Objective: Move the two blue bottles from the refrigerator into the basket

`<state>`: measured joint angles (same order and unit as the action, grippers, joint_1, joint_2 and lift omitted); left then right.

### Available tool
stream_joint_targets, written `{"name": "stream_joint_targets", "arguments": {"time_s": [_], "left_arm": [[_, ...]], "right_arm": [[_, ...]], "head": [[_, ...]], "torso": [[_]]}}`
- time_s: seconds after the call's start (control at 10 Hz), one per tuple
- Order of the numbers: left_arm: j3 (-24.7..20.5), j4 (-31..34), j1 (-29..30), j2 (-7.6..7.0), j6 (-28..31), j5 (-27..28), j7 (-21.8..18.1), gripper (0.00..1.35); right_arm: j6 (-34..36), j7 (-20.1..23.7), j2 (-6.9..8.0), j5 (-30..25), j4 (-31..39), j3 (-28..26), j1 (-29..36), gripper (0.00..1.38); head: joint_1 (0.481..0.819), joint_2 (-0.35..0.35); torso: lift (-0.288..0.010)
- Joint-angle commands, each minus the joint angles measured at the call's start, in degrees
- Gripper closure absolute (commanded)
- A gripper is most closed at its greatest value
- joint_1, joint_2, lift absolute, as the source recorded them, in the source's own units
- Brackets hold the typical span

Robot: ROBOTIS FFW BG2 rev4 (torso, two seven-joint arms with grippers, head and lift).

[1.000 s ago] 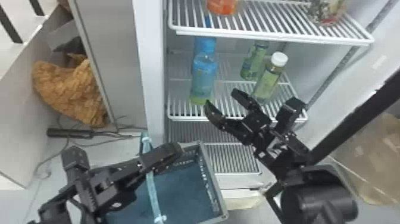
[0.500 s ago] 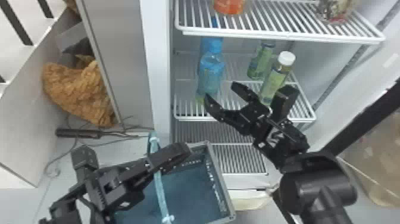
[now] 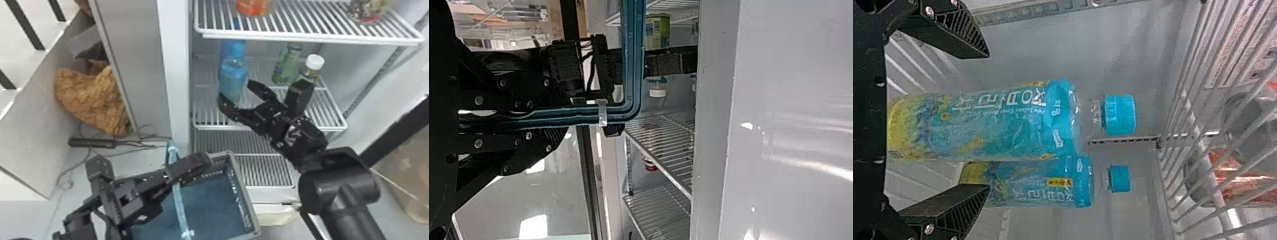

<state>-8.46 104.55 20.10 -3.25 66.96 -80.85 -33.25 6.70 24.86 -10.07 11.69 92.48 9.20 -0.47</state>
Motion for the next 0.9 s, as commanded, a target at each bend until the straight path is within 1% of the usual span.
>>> {"name": "stream_joint_targets", "arguments": {"time_s": [0.0,0.1,0.2,0.3,0.4,0.5,0.6,0.7,0.8], "left_arm": [[0.0,0.0,0.0,0.00,0.0,0.1,0.0,1.20],[0.1,0.0,-0.1,0.00,0.0,0.1,0.0,1.20],[0.1,0.0,-0.1,0.00,0.0,0.1,0.0,1.20],[0.1,0.0,-0.1,0.00,0.0,0.1,0.0,1.20],[0.1,0.0,-0.1,0.00,0.0,0.1,0.0,1.20],[0.1,0.0,-0.1,0.00,0.0,0.1,0.0,1.20],[0.1,0.0,-0.1,0.00,0.0,0.1,0.0,1.20],[0.1,0.0,-0.1,0.00,0.1,0.1,0.0,1.20],[0.2,0.0,-0.1,0.00,0.0,0.2,0.0,1.20]], "right_arm": [[0.7,-0.2,-0.04,-0.6,-1.4,0.6,-1.6,0.14],[0.7,-0.3,-0.04,-0.7,-2.1,1.1,-2.5,0.19],[0.9,-0.3,-0.04,-0.7,-3.0,1.4,-3.1,0.27],[1.9,-0.3,-0.13,-0.3,-3.4,1.5,-3.3,0.47],[2.4,-0.3,-0.21,0.6,-4.1,1.8,-3.5,0.79],[2.4,-0.5,-0.21,0.5,-3.8,1.8,-3.5,0.95],[2.4,-0.6,-0.21,-0.6,-3.1,1.5,-3.5,1.07],[2.3,-1.0,-0.21,-1.4,-2.1,1.3,-3.2,1.30],[2.3,-1.0,-0.21,-1.3,-2.0,1.0,-2.8,1.28]], "head": [[0.695,-0.088],[0.695,-0.086],[0.695,-0.083],[0.695,-0.080],[0.695,-0.080],[0.695,-0.079],[0.695,-0.078],[0.695,-0.079],[0.695,-0.081]], "torso": [[-0.220],[-0.220],[-0.220],[-0.220],[-0.220],[-0.220],[-0.220],[-0.220],[-0.220]]}}
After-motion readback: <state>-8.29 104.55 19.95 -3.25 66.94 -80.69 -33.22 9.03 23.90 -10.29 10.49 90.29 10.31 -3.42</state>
